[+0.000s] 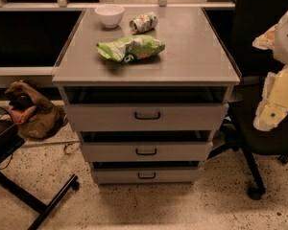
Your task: Open middle drawer
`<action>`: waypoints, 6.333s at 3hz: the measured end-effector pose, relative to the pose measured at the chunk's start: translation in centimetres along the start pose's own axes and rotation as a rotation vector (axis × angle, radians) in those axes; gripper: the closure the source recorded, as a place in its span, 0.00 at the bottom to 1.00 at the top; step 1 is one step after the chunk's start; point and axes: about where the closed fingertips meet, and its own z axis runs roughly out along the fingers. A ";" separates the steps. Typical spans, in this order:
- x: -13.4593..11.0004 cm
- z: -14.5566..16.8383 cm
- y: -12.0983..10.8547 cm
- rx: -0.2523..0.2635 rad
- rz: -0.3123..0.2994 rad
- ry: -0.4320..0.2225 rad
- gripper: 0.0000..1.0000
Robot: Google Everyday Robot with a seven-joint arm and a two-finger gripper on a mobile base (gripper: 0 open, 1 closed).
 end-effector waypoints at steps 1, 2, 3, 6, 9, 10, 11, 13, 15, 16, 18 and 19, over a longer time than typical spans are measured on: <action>0.0 0.0 0.0 0.000 0.000 0.000 0.00; 0.7 3.2 1.1 -0.019 0.030 -0.017 0.00; 0.8 10.7 3.9 -0.078 0.067 -0.079 0.00; 1.8 23.9 10.5 -0.253 0.114 -0.145 0.00; 2.3 37.8 15.8 -0.358 0.152 -0.203 0.00; 1.7 39.1 15.2 -0.323 0.146 -0.229 0.00; -0.4 42.0 13.9 -0.231 0.085 -0.334 0.00; -7.9 48.2 9.9 -0.123 -0.117 -0.525 0.00; -8.3 49.2 9.2 -0.113 -0.125 -0.550 0.00; -8.1 52.1 8.0 -0.057 -0.122 -0.563 0.00; -8.4 57.1 3.8 0.101 -0.107 -0.536 0.00; -8.4 57.1 3.8 0.101 -0.107 -0.536 0.00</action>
Offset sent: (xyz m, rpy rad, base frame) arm -0.0047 0.0022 -0.1389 0.1144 0.0843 -0.0784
